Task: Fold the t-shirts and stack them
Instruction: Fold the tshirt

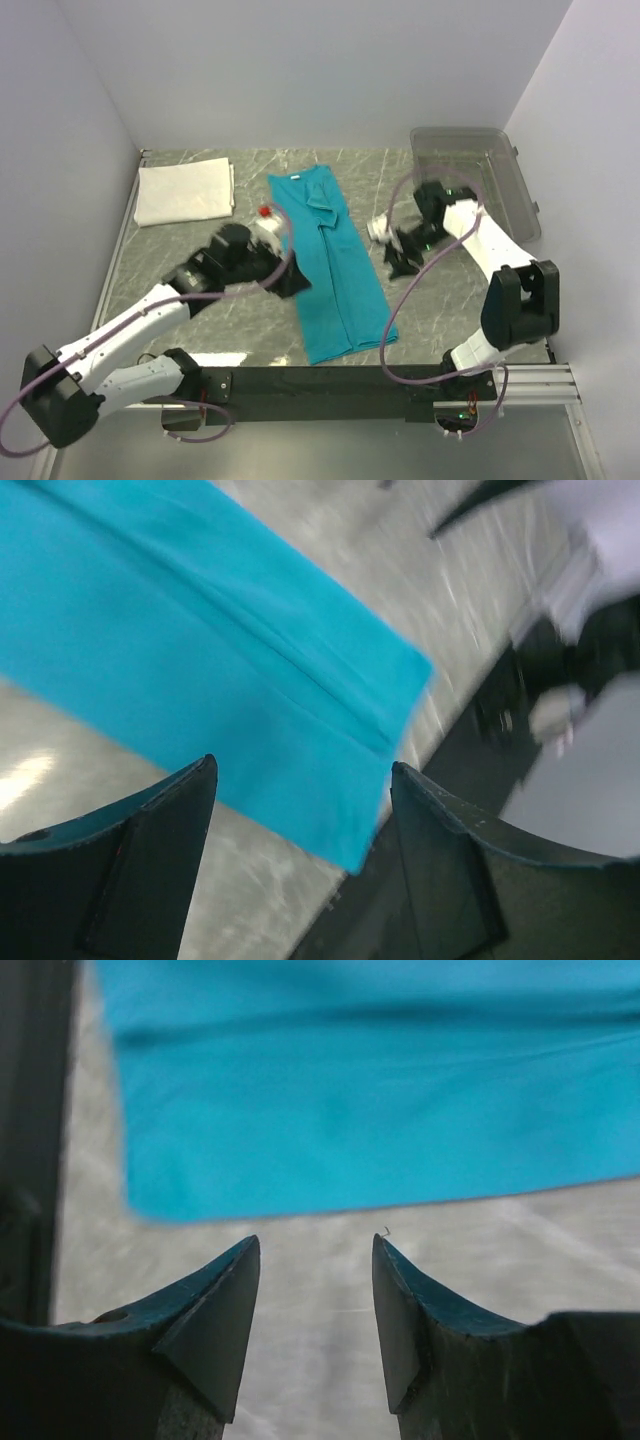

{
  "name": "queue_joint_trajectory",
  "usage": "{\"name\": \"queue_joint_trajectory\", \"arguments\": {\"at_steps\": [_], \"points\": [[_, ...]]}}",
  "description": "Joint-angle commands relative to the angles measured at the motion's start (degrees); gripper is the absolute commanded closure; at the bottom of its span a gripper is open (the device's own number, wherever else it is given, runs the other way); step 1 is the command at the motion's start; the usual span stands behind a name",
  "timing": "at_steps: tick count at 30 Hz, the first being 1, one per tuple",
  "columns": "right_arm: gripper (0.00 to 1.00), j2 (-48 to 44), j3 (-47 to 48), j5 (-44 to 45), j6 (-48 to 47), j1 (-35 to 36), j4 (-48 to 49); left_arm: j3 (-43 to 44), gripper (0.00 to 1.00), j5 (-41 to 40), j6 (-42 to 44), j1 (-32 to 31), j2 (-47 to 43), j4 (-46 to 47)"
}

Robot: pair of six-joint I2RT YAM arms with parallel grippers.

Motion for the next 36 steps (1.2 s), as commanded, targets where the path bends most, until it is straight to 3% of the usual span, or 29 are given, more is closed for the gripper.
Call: {"name": "queue_joint_trajectory", "arguments": {"at_steps": [1,2,5,11,14,20,26,30,31,34,36], "points": [[0.44,-5.49,-12.83,6.01,-18.8,-2.03,-9.31,-2.23,0.25,-8.94,5.09,-12.38,-1.13,-1.89],[0.43,-7.25,-15.49,6.55,-19.42,-2.21,-8.78,-2.93,0.25,-10.97,4.74,-18.77,-1.05,-1.98],[0.41,-12.88,-23.68,6.38,-21.01,-2.04,-6.93,-6.44,0.27,-15.28,2.81,-29.59,-0.61,0.47],[0.39,-17.63,-31.51,5.85,-21.36,-1.95,-5.17,-5.49,0.3,-25.81,-1.77,-44.37,9.73,-1.36],[0.39,-19.13,-33.8,5.85,-21.27,-1.77,-3.85,-4.35,0.31,-32.48,-4.14,-47.99,15.1,-2.42],[0.41,-20.63,-35.65,5.94,-18.73,1.39,-1.04,-1.19,0.33,-40.41,-7.66,-48.36,25.03,-3.73],[0.42,-20.36,-35.3,7.17,-15.91,4.82,2.92,3.65,0.4,-40.7,-9.06,-48.36,33.92,-7.16],[0.43,-20.19,-34.51,7.26,-16.79,5.35,2.66,3.74,0.62,-40.87,-12.04,-48.36,34.9,-8.75],[0.43,-20.19,-34.51,7.35,-17.4,5.35,2.57,3.48,0.72,-41.39,-12.66,-48.36,34.64,-9.27],[0.43,-19.92,-34.77,7.43,-19.07,5.52,2.13,2.34,0.85,-42.18,-14.42,-48.36,33.24,-9.71],[0.43,-19.66,-35.12,8.4,-19.86,5.96,1.87,2.51,0.86,-42.19,-14.34,-48.36,32.88,-9.89]]}}
